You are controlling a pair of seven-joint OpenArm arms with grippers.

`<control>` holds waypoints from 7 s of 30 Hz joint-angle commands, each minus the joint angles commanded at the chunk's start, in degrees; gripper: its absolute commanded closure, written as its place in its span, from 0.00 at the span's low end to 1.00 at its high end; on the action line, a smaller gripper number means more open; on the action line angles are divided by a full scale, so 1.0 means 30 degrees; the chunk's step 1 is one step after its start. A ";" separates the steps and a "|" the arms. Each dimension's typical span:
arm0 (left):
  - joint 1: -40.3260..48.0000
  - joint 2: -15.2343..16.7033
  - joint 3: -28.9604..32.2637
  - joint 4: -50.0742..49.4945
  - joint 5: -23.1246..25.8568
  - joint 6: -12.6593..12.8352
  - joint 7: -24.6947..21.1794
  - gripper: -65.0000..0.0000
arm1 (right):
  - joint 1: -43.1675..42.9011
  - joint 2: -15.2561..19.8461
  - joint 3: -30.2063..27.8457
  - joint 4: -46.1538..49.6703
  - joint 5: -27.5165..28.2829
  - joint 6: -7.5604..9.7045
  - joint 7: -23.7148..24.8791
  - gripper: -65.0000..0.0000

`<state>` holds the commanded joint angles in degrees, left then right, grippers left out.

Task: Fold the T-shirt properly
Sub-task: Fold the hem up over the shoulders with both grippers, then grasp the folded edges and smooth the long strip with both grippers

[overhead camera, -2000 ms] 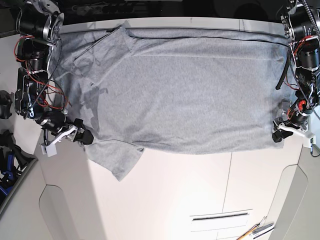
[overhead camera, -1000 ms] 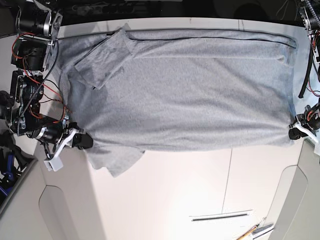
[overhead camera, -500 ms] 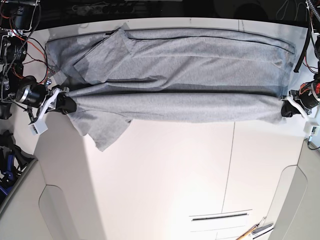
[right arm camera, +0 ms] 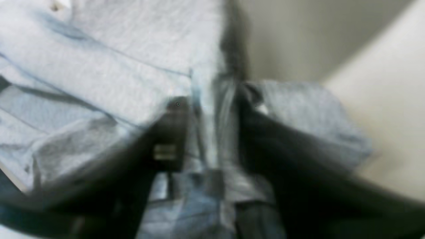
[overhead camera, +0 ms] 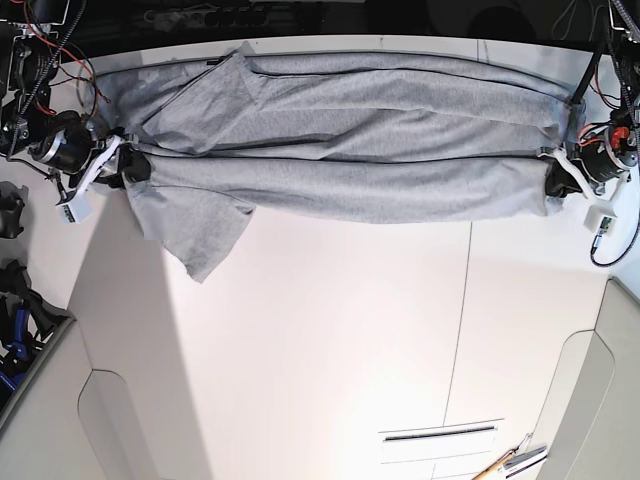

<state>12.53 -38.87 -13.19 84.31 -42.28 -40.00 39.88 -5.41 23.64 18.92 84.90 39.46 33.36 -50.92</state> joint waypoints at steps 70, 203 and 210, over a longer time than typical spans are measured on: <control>0.1428 0.0153 -0.3628 0.4197 -0.2273 0.0000 0.5756 1.00 | 0.0605 -0.3060 -0.0466 0.5967 0.1224 0.0175 -0.0758 1.00; 0.4087 0.2120 -0.5603 -0.0627 -0.7417 0.0000 0.5872 0.59 | -0.4342 -0.4612 0.0911 0.2732 0.1151 0.0022 0.0466 1.00; 0.4080 0.2215 -0.5603 -0.0627 -0.8145 0.0000 0.5785 1.00 | -0.4342 -0.4612 0.0911 0.2732 0.1304 0.0022 0.0459 1.00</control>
<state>24.77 -32.23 -30.00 82.43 -66.72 -40.00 57.23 -18.44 9.80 21.65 93.10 43.38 33.43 -49.54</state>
